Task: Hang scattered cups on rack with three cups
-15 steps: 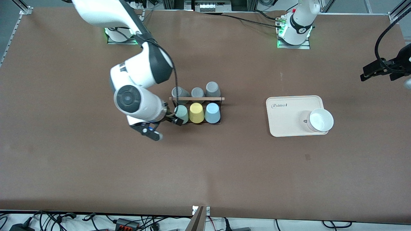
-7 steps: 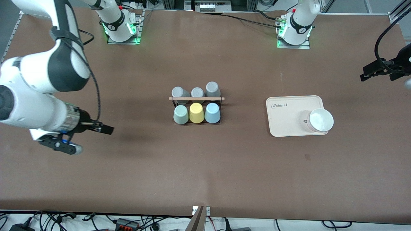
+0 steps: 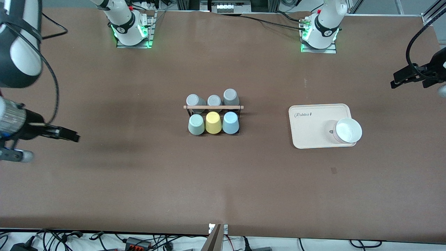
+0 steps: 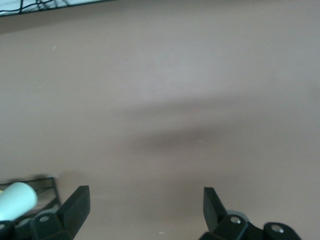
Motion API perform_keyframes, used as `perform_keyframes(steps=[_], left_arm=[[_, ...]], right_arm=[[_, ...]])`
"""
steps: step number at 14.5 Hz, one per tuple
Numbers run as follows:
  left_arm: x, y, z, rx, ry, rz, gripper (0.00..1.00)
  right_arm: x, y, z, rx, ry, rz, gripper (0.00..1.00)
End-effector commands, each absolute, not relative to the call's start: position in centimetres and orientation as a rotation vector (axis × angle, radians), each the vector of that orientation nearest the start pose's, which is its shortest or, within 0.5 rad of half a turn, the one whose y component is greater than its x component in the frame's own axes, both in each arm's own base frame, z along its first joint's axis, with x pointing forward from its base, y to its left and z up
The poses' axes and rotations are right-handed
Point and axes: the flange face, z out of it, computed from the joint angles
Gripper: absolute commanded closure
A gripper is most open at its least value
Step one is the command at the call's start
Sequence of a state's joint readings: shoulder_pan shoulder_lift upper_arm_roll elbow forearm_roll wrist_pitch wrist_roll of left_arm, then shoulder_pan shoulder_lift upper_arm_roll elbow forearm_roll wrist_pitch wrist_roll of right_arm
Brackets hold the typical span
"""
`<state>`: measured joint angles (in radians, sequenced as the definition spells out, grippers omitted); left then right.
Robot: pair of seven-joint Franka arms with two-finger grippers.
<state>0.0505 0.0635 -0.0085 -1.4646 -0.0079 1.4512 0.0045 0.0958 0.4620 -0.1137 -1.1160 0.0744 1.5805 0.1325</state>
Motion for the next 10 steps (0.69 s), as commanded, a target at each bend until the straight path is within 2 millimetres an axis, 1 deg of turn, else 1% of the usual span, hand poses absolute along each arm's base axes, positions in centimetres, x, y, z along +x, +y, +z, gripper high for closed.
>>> perform_keyframes(steps=[1, 3, 4, 6, 8, 10], left_arm=[[56.8, 2.1, 63.2, -3.169, -0.023, 0.118, 0.0], [56.8, 2.2, 63.4, -3.174, -0.027, 0.11, 0.0], [56.9, 2.4, 63.4, -3.175, -0.032, 0.1, 0.0], [57.7, 2.5, 63.7, -3.178, -0.039, -0.033, 0.0], [58.0, 2.6, 63.7, -3.177, -0.042, -0.056, 0.0], [57.8, 2.6, 63.7, -3.176, -0.042, -0.044, 0.0]], right_arm=[[65.7, -1.1, 57.8, -3.133, 0.162, -0.016, 0.0], [65.0, -2.3, 58.9, -3.137, 0.082, -0.042, 0.0], [64.9, -2.9, 58.9, -3.14, 0.041, -0.044, 0.0], [64.6, -2.8, 59.4, -3.145, 0.026, -0.051, 0.0], [64.2, -2.9, 58.6, -3.16, 0.027, -0.038, 0.0], [63.2, -3.0, 58.0, -3.158, 0.023, -0.072, 0.0]])
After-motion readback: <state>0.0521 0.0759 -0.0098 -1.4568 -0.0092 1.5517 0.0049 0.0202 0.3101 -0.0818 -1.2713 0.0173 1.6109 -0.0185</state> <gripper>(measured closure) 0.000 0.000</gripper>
